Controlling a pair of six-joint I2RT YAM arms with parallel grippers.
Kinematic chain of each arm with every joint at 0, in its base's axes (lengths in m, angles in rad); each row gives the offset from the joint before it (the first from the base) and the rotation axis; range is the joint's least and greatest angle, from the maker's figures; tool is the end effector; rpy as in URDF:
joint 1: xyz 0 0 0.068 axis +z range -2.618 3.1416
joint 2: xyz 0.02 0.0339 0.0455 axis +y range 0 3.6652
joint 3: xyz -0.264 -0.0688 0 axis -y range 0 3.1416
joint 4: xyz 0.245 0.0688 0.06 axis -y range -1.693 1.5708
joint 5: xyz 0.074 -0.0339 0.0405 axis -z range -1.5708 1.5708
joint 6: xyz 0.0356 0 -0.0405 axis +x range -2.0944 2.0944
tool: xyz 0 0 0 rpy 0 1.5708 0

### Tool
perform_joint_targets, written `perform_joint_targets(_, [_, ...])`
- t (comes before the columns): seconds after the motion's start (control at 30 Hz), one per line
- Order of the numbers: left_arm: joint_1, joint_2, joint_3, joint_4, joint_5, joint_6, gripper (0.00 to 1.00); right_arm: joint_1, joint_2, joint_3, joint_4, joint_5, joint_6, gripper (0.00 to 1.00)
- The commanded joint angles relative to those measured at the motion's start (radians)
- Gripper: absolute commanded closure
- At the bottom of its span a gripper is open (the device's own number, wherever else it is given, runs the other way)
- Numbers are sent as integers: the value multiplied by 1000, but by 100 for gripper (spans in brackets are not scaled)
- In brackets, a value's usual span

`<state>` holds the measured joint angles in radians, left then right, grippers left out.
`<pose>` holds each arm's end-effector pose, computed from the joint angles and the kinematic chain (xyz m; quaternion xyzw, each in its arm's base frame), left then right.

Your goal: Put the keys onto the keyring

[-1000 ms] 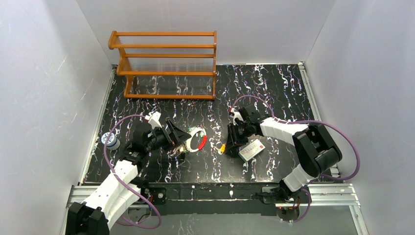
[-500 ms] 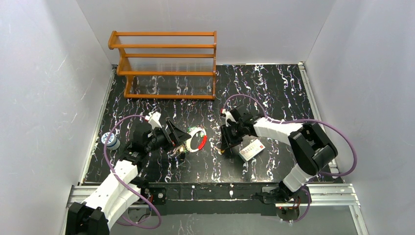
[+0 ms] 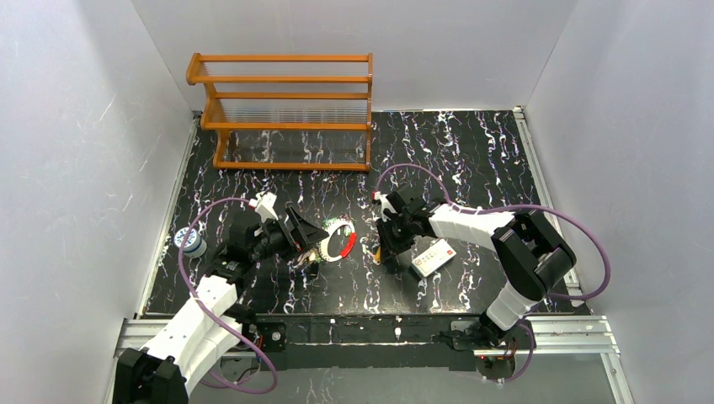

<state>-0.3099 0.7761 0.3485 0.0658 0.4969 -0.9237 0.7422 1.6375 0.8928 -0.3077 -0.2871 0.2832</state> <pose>0.1642 -0.0704 0.2142 -0.1077 0.8025 -0.4837 0.3324 0.2231 0.2183 0.1610 -0.2533 0.9232 0.2449 0.1532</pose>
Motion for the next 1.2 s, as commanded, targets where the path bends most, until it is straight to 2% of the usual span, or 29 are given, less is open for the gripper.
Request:
perform_joint_targets(0.0, [-4,-9,10,-20,2,11,12,12,-18,36,-21,28,-13,79])
perform_joint_targets(0.17, [-4,-1,15,-29,-6,20,13,13,-53,40,-31,40,-7,79])
perform_joint_targets(0.27, [-4,14,36,-57,-16,50,14,13,-71,49,-32,39,6,65])
perform_joint_targets(0.37, [-4,54,93,-217,-70,134,15,13,-83,69,-33,52,22,55])
perform_joint_targets(0.53, [-4,192,240,-472,-245,281,15,13,-55,134,-26,71,34,49])
perform_joint_targets(0.7, [-3,312,355,-558,-329,352,15,11,7,198,-4,54,38,43])
perform_joint_targets(0.9, [6,426,449,-598,-365,435,14,-7,110,305,13,1,68,43])
perform_joint_targets(1.0, [6,468,507,-656,-442,530,14,-9,163,382,7,10,67,47])
perform_joint_targets(1.07, [6,477,525,-681,-546,543,14,-9,203,441,-11,17,62,50])
perform_joint_targets(1.17, [6,462,498,-625,-556,584,15,-9,259,533,-40,29,56,53])
